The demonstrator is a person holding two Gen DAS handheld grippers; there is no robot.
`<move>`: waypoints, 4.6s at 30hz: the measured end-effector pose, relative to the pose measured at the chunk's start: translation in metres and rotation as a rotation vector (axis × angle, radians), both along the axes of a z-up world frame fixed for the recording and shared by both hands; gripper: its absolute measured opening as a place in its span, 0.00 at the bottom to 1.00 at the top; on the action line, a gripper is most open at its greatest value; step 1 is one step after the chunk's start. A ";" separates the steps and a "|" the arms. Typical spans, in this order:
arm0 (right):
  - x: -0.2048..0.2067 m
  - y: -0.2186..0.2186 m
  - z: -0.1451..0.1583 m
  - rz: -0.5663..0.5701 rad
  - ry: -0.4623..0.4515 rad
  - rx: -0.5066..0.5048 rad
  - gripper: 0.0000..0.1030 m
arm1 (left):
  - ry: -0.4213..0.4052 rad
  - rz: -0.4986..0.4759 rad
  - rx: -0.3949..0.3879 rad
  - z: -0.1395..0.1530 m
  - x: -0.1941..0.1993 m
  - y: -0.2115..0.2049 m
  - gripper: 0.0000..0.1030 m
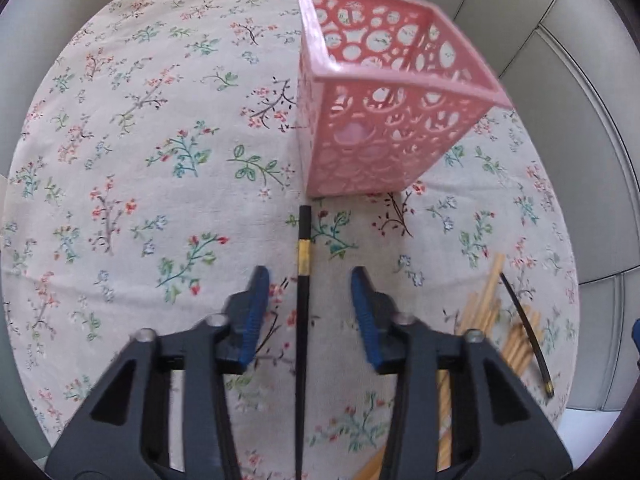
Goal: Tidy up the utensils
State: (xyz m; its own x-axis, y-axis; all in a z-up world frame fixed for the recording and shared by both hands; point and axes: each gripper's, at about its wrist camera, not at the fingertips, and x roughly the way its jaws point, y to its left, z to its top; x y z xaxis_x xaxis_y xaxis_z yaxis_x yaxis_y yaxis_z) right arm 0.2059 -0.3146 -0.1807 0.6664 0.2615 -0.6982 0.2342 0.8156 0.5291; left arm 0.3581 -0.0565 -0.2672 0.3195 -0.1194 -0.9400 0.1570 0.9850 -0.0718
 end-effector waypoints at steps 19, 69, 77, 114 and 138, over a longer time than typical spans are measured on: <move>0.111 0.089 -0.055 0.508 0.278 -0.429 0.43 | -0.120 -0.012 -0.132 0.047 -0.091 0.051 0.07; -0.032 0.100 0.188 0.194 -0.271 -0.427 0.04 | -0.562 -0.070 -0.232 0.260 -0.163 0.054 0.07; 0.024 0.108 0.212 0.175 -0.321 -0.420 0.04 | -0.605 -0.046 -0.230 0.277 -0.111 0.041 0.07; 0.156 0.146 0.106 0.163 -0.206 -0.456 0.52 | -0.578 0.042 -0.274 0.224 -0.043 0.066 0.26; -0.055 0.055 0.021 -0.111 0.033 -0.347 0.91 | -0.318 -0.094 -0.123 0.154 -0.137 0.022 0.94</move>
